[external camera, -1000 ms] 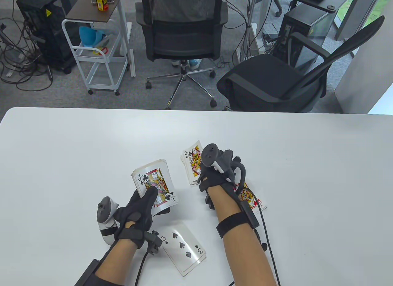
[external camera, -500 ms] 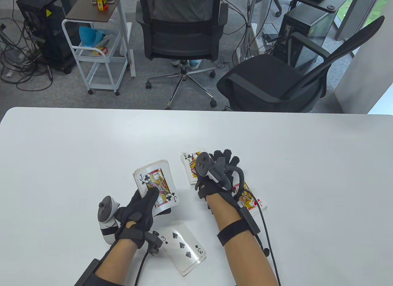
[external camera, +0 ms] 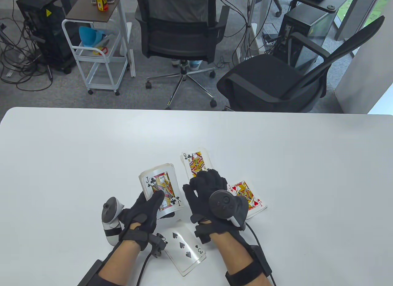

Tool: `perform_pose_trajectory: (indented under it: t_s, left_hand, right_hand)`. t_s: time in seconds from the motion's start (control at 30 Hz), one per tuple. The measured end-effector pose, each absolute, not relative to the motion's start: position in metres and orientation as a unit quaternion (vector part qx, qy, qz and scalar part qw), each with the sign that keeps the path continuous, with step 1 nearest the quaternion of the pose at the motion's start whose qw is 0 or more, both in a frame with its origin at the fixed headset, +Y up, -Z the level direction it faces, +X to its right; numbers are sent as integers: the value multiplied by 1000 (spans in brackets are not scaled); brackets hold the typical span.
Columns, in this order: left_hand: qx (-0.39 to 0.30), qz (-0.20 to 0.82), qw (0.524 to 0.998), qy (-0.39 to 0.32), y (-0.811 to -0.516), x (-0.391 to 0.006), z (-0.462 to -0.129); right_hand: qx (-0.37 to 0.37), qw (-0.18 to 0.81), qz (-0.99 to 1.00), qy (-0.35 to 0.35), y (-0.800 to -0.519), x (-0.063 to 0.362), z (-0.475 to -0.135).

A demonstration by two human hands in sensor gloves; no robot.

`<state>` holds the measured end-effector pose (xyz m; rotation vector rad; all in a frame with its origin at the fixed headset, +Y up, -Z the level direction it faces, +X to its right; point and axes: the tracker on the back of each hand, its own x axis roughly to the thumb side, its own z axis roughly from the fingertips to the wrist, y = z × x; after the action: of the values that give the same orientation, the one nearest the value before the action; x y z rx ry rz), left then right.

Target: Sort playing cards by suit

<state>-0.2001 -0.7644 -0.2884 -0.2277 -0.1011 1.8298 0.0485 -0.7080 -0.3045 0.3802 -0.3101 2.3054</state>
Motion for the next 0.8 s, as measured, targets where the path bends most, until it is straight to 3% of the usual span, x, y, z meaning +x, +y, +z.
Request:
perform_pose_trajectory:
  t_s: [0.47, 0.7, 0.8]
  left_hand:
    - [-96, 798, 595, -30, -765, -205, -289]
    - [-94, 794, 600, -31, -768, -202, -287]
    - [-107, 807, 579, -29, -772, -200, -287]
  right_hand:
    - [225, 344, 910, -61, -718, 25, -294]
    - [216, 352, 907, -88, -719, 25, -291]
    - [211, 388, 893, -90, -720, 27, -291]
